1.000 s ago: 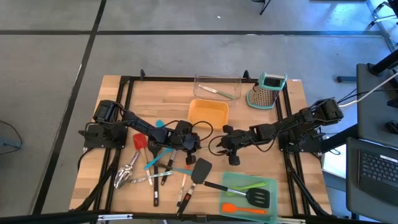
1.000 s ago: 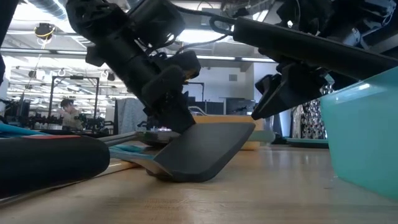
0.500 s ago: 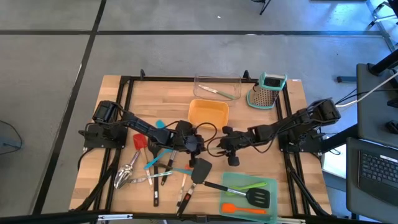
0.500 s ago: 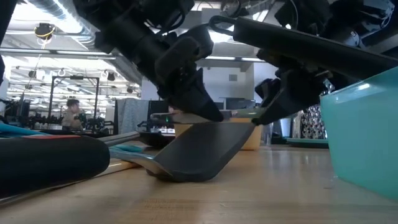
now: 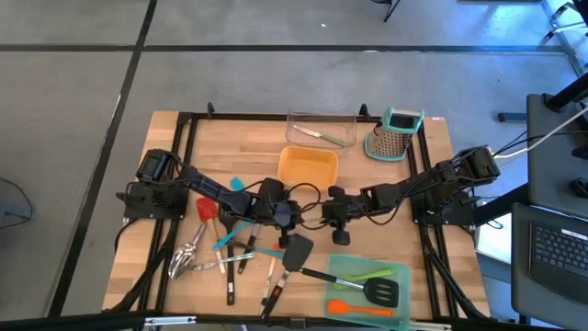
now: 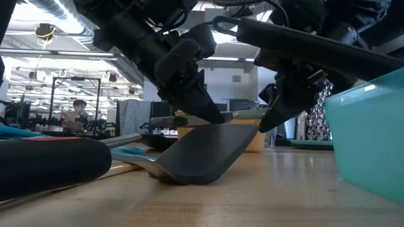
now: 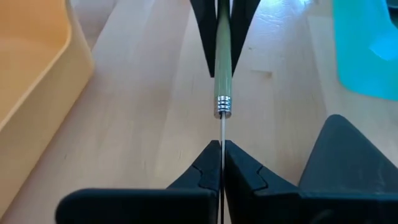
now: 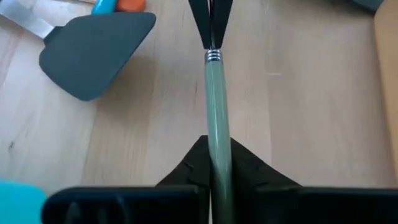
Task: Pick & Place Kitchen Items
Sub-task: Put the green knife into the transparent bin
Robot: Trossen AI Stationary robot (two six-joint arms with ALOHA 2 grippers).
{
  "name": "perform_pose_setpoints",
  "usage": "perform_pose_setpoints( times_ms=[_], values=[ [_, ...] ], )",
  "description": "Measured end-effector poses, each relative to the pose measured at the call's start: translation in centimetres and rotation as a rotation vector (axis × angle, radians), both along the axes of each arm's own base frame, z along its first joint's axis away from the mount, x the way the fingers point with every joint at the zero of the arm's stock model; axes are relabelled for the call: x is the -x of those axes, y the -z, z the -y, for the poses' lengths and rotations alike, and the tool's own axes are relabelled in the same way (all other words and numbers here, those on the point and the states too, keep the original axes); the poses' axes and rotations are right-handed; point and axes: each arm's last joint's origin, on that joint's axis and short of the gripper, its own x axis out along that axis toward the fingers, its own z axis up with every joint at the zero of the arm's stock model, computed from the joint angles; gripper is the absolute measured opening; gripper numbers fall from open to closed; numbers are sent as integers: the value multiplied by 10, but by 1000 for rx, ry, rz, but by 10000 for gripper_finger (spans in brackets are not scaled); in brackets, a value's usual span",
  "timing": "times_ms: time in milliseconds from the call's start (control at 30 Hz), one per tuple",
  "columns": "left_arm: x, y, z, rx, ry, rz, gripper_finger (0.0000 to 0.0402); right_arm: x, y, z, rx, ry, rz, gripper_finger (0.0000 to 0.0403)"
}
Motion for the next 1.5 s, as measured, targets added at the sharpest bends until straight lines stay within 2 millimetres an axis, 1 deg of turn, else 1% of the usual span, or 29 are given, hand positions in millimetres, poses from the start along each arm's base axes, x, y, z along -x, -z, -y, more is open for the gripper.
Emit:
perform_pose_setpoints(
  times_ms=[100,167,267,400,467,533,667,733,800,833,967,1033,1100,1167,1267,1367,1433,1500],
  values=[
    [3,-4,4,-12,2,5,11,-6,-10,-3,38,23,-3,22],
    [4,-14,7,-18,-5,43,19,-12,-19,-4,47,35,17,22],
    [11,-30,12,-57,-5,70,32,-16,-26,-5,48,38,29,22],
    [25,-63,23,-119,-47,165,51,-21,-36,-10,46,41,54,22],
    [33,-88,28,-152,-93,257,61,-19,-33,-10,54,53,33,22],
    [43,-104,34,-200,-138,309,69,-19,-33,-10,59,69,34,22],
    [66,-135,56,-264,-162,443,75,-18,-31,-6,87,110,10,22],
    [77,-145,67,-280,-150,482,75,-18,-33,1,126,161,19,22],
    [85,-149,78,-295,-122,496,72,-18,-40,12,170,232,7,22],
    [88,-151,83,-300,-114,507,71,-20,-46,18,180,282,13,22],
    [100,-154,99,-334,-101,525,66,-26,-82,49,255,460,23,22],
    [103,-154,103,-343,-95,524,63,-28,-101,66,311,533,19,22],
    [106,-154,107,-351,-91,525,62,-29,-119,86,344,597,-5,22],
    [108,-154,110,-361,-91,524,61,-28,-133,108,355,640,-32,22],
    [111,-154,114,-374,-86,523,61,-23,-141,144,314,652,-63,22],
    [114,-154,116,-381,-80,522,60,-13,-144,181,201,646,-72,22],
    [116,-154,118,-388,-93,522,60,-5,-141,203,157,650,-87,22],
    [117,-154,119,-401,-105,520,60,2,-135,221,145,661,-131,22]
  ],
)
